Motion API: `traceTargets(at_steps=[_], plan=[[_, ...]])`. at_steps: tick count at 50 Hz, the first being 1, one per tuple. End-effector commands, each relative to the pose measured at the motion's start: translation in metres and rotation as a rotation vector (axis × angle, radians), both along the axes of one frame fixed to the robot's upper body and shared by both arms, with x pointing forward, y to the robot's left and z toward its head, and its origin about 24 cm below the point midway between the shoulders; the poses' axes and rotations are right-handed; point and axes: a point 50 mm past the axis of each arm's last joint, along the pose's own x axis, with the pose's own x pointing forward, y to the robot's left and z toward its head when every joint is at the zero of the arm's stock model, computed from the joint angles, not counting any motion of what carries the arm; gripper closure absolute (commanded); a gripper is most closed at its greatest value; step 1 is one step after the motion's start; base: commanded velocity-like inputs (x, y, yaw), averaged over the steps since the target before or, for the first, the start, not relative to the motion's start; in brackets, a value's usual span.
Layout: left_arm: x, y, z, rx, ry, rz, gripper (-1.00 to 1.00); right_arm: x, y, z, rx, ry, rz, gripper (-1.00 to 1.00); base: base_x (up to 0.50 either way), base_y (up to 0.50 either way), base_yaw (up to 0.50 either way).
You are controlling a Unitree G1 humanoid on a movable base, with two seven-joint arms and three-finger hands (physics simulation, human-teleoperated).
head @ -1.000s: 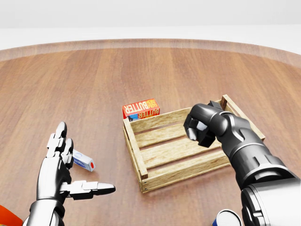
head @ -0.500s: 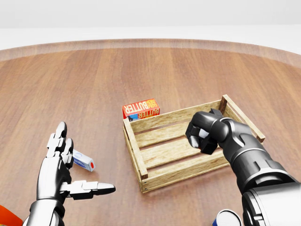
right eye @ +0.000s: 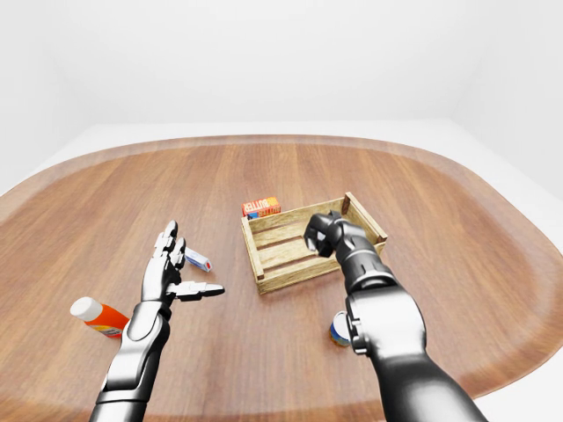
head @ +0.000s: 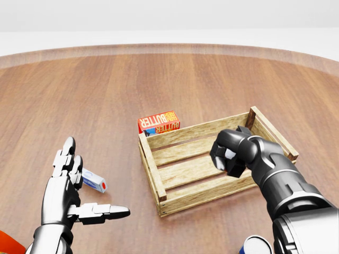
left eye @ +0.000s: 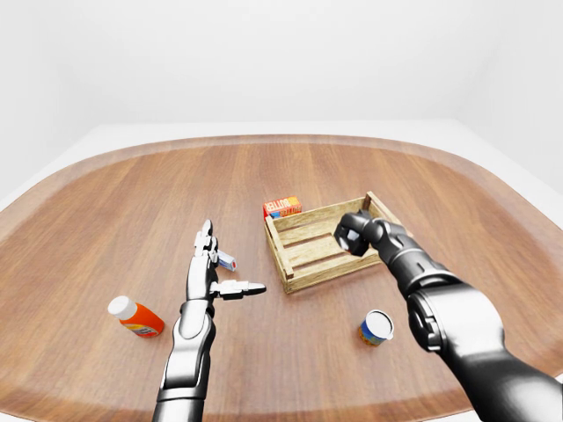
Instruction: Pick up the tomato sauce, and put it in the wooden tray.
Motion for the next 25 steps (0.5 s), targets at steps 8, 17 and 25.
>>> traceTargets(at_steps=[8,17,25], plan=[[0.0003,0.0002,-0.0003,0.001,0.000,0.000,-1.00,0.0006,0.0003,0.0009,-0.016,-0.010,0.007,1.00,0.00,0.00,0.00],[-0.0001,0.0003,-0.0004,0.000,0.000,0.000,-1.00,0.0003,0.0010,0.0004,-0.015,-0.007,0.009,1.00,0.00,0.00,0.00],[0.0000,0.0002,-0.0005,0.000,0.000,0.000,-1.00,0.0000,0.0014,-0.0005,-0.015,-0.006,0.009,1.00,0.00,0.00,0.00]])
